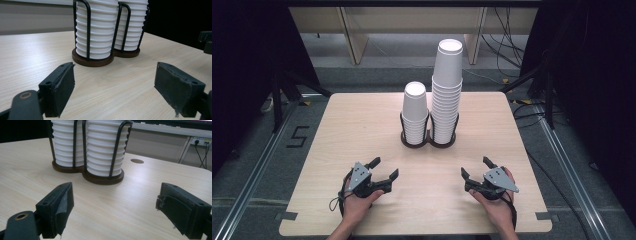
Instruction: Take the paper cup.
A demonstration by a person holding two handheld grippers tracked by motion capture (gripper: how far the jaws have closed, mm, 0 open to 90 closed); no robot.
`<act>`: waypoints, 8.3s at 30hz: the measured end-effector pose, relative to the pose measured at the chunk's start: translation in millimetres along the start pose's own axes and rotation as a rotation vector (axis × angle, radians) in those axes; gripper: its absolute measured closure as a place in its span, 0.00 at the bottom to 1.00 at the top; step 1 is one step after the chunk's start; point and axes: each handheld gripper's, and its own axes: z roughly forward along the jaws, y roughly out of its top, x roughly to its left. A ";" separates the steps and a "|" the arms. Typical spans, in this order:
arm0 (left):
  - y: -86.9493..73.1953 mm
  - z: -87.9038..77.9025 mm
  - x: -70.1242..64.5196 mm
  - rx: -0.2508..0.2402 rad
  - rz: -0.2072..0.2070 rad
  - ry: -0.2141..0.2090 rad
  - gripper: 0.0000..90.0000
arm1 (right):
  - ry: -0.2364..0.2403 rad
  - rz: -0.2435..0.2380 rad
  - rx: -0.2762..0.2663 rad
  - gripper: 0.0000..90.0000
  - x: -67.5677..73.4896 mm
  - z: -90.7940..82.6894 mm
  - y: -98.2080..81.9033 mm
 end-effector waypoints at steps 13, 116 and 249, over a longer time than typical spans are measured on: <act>0.8 1.5 -2.2 0.040 -0.004 -0.034 0.16 | 0.024 0.010 0.017 0.11 -2.7 2.5 0.8; 237.2 186.2 -40.2 0.160 0.187 -0.115 0.16 | 0.101 0.042 -0.023 0.10 -18.2 109.1 291.9; 238.9 189.4 -42.8 0.199 0.209 -0.114 0.18 | 0.107 0.128 -0.224 0.22 -19.5 116.8 319.1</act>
